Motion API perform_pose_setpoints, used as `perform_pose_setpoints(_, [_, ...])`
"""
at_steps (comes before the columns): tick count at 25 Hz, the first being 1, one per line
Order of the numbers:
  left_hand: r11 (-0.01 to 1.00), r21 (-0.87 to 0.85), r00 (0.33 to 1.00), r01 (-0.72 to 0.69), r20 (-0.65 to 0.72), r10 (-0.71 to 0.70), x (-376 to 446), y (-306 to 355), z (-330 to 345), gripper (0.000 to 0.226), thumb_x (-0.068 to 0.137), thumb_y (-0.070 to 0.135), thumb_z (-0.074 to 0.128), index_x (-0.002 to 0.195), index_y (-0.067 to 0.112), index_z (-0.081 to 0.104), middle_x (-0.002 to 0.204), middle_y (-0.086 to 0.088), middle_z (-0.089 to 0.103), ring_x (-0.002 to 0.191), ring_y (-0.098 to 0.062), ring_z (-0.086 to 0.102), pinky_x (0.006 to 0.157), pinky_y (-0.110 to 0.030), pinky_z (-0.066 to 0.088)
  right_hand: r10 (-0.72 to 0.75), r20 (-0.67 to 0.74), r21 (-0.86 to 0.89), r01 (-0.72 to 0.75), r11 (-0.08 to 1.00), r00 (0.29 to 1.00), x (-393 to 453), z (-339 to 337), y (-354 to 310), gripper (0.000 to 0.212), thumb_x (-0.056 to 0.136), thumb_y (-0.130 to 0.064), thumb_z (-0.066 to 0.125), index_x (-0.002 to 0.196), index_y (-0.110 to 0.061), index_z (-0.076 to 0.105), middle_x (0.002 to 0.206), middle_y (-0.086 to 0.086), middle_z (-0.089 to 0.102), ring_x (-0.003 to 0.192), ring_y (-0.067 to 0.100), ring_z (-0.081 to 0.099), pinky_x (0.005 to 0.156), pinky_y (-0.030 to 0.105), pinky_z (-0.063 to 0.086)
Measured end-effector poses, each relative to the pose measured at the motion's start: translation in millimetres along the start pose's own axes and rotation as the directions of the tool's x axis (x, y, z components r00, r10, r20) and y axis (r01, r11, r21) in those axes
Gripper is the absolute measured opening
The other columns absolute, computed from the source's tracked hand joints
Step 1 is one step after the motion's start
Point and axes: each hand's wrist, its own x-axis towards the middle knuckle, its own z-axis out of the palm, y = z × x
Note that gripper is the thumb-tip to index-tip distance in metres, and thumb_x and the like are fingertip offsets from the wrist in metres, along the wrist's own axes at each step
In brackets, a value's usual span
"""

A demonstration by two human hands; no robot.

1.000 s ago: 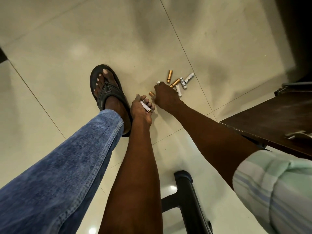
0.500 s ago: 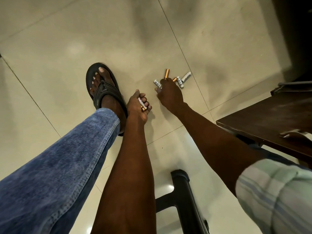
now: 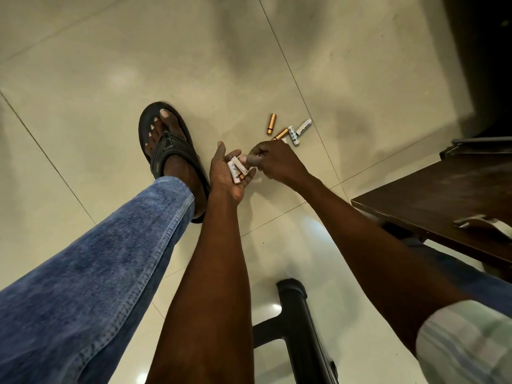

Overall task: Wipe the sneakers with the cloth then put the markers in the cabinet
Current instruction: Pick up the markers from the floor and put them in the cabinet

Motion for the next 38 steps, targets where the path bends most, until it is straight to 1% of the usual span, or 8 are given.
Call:
perform_pose_setpoints(5, [1.000, 0.015, 0.999, 0.013, 0.038, -0.013, -3.4, -3.0, 6.2, 0.033, 0.096, 0.040, 0.050, 0.074, 0.015, 0.054, 0.056, 0.002, 0.054, 0.053, -0.013, 0.051, 0.065, -0.027, 0.046, 0.012, -0.457, -0.283, -0.158, 0.946, 0.889, 43.0, -6.0, 5.8, 0.026, 0.091, -0.034, 0.054, 0.091, -0.009, 0.062, 0.096, 0.010, 0.067, 0.093, 0.030, 0.062, 0.073, 0.033, 0.045])
perform_pose_setpoints(10, [1.000, -0.020, 0.997, 0.004, 0.075, -0.003, -2.6, -4.8, 12.3, 0.040, 0.095, 0.049, 0.046, 0.086, 0.012, 0.059, 0.081, -0.007, 0.062, 0.078, -0.021, 0.062, 0.089, -0.038, 0.048, 0.073, -0.315, -0.412, -0.206, 0.888, 0.946, 70.1, -17.7, 2.3, 0.025, 0.091, -0.022, 0.053, 0.104, -0.002, 0.060, 0.108, 0.017, 0.063, 0.102, 0.033, 0.060, 0.077, 0.030, 0.043])
perform_pose_setpoints(16, [1.000, -0.019, 0.999, -0.016, 0.048, 0.017, -1.7, -2.9, 11.9, 0.046, 0.094, 0.055, 0.042, 0.092, 0.013, 0.060, 0.087, -0.008, 0.063, 0.080, -0.022, 0.062, 0.084, -0.038, 0.049, 0.071, 0.155, 0.021, -0.076, 0.997, 0.985, 11.4, -20.4, -20.1, 0.020, 0.076, -0.025, 0.073, 0.072, -0.007, 0.069, 0.058, 0.001, 0.057, 0.047, 0.008, 0.048, 0.050, 0.022, 0.039])
perform_pose_setpoints(18, [1.000, -0.028, 0.998, -0.005, 0.055, 0.006, -3.5, -2.4, 11.3, 0.044, 0.094, 0.054, 0.044, 0.089, 0.013, 0.060, 0.087, -0.008, 0.064, 0.082, -0.023, 0.063, 0.087, -0.039, 0.049, 0.051, -0.003, 0.037, -0.050, 0.998, 0.999, 5.6, -16.3, -7.1, 0.026, 0.077, -0.031, 0.074, 0.074, -0.005, 0.068, 0.063, 0.003, 0.062, 0.052, 0.010, 0.053, 0.051, 0.020, 0.039])
perform_pose_setpoints(22, [0.999, -0.041, 0.998, 0.015, 0.058, -0.012, -5.4, -5.7, 13.1, 0.035, 0.096, 0.044, 0.048, 0.087, 0.013, 0.060, 0.085, -0.007, 0.062, 0.082, -0.021, 0.063, 0.086, -0.039, 0.049, 0.004, -0.469, -0.281, -0.153, 0.947, 0.883, 21.3, -18.9, 28.1, 0.011, 0.080, -0.011, 0.060, 0.089, -0.010, 0.064, 0.097, 0.010, 0.065, 0.085, 0.026, 0.063, 0.070, 0.033, 0.050])
perform_pose_setpoints(29, [1.000, -0.013, 0.998, 0.014, 0.063, -0.013, -3.4, -12.7, 18.2, 0.039, 0.095, 0.049, 0.046, 0.093, 0.012, 0.061, 0.092, -0.008, 0.064, 0.092, -0.022, 0.064, 0.095, -0.042, 0.044, -0.343, -0.123, -0.862, 0.071, 0.502, 0.931, 48.7, -21.1, 49.4, 0.024, 0.091, -0.015, 0.050, 0.109, -0.008, 0.064, 0.113, 0.012, 0.059, 0.109, 0.031, 0.049, 0.093, 0.042, 0.035])
perform_pose_setpoints(33, [1.000, 0.002, 1.000, -0.003, 0.031, 0.003, -2.7, -15.1, 20.5, 0.041, 0.094, 0.052, 0.046, 0.092, 0.014, 0.061, 0.088, -0.007, 0.064, 0.087, -0.021, 0.063, 0.093, -0.040, 0.045, -0.175, -0.369, -0.314, 0.055, 0.948, 0.913, 20.9, -15.4, 28.3, 0.014, 0.085, -0.021, 0.060, 0.088, -0.011, 0.069, 0.086, -0.002, 0.070, 0.083, 0.015, 0.062, 0.081, 0.028, 0.044])
perform_pose_setpoints(38, [1.000, 0.012, 0.998, -0.008, 0.057, 0.007, -8.0, -20.0, 20.5, 0.037, 0.091, 0.051, 0.054, 0.080, 0.016, 0.060, 0.077, -0.004, 0.064, 0.076, -0.018, 0.063, 0.084, -0.036, 0.050, 0.136, -0.445, 0.093, -0.105, 0.990, 0.885, -24.4, -3.8, 41.0, 0.025, 0.087, -0.028, 0.063, 0.075, -0.007, 0.068, 0.065, 0.000, 0.063, 0.065, 0.015, 0.058, 0.061, 0.025, 0.040])
